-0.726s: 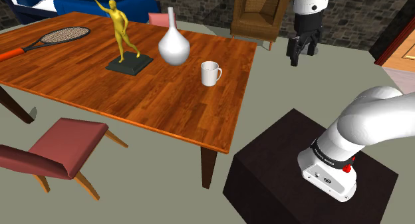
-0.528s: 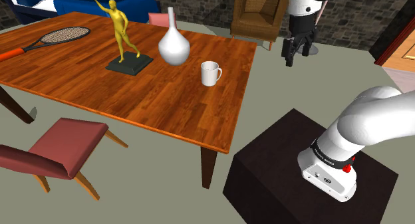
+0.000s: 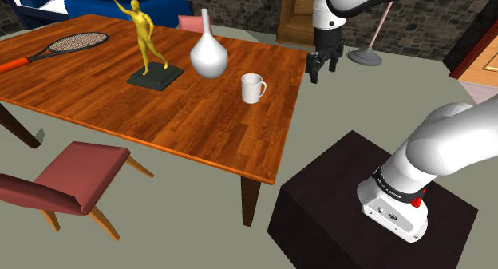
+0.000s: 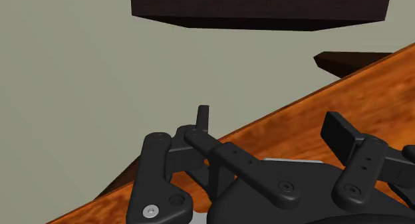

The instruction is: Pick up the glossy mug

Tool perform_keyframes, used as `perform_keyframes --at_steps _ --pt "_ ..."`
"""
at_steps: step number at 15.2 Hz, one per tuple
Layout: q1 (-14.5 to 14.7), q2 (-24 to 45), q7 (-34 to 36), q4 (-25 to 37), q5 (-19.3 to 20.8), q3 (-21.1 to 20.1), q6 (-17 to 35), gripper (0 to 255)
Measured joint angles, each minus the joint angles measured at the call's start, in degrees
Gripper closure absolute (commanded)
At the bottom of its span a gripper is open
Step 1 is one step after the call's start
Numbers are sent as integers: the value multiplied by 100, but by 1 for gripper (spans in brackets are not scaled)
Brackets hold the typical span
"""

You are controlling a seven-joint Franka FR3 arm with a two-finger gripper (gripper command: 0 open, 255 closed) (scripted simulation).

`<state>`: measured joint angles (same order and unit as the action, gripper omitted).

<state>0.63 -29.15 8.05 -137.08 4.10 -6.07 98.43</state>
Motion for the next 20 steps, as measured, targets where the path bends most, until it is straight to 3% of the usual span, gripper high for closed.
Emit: perform_keyframes --at_steps 12,20 --pt "199 2181 291 1142 26 -366 1657 0" --pt "371 3707 478 2552 293 -537 2173 0"
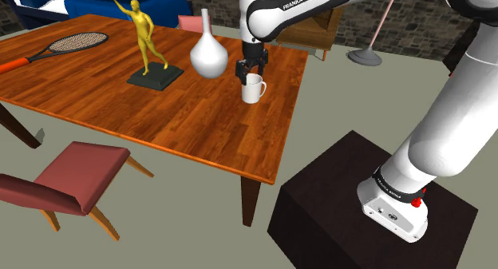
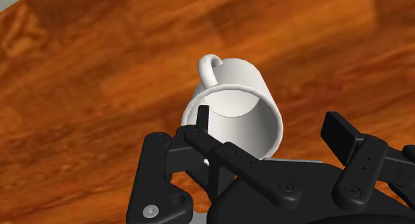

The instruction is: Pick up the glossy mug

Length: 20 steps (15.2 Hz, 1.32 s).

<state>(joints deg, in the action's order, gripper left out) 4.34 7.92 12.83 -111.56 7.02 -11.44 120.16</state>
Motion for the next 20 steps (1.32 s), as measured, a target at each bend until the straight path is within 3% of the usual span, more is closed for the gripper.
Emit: perform_keyframes --at_steps 3,10,11,20 --pt "67 372 54 360 83 -29 108 0" --pt "87 647 138 167 182 -8 582 0" --pt "89 656 144 157 186 -8 601 255" --pt "91 660 149 144 189 -8 621 255"
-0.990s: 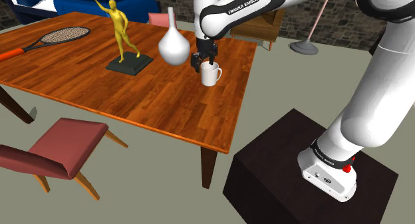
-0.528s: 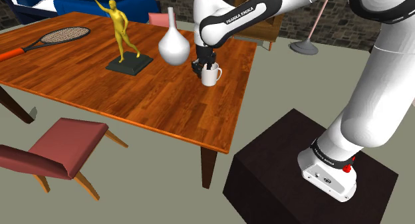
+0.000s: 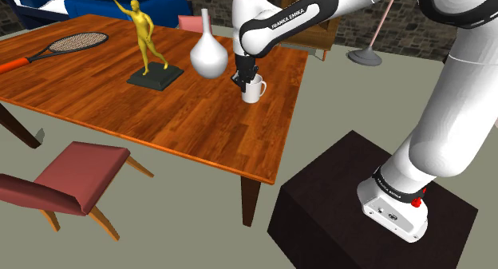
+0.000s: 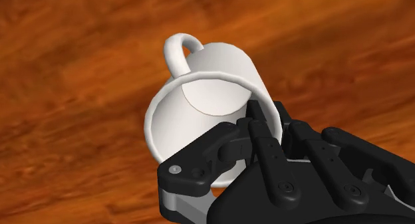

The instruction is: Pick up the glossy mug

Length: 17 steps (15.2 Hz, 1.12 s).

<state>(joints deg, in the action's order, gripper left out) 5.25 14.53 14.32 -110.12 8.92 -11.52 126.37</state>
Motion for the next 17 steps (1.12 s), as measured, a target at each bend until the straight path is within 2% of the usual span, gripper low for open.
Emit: perform_keyframes --at_steps 17 --pt "-16 -405 -160 613 -168 -45 -999 255"
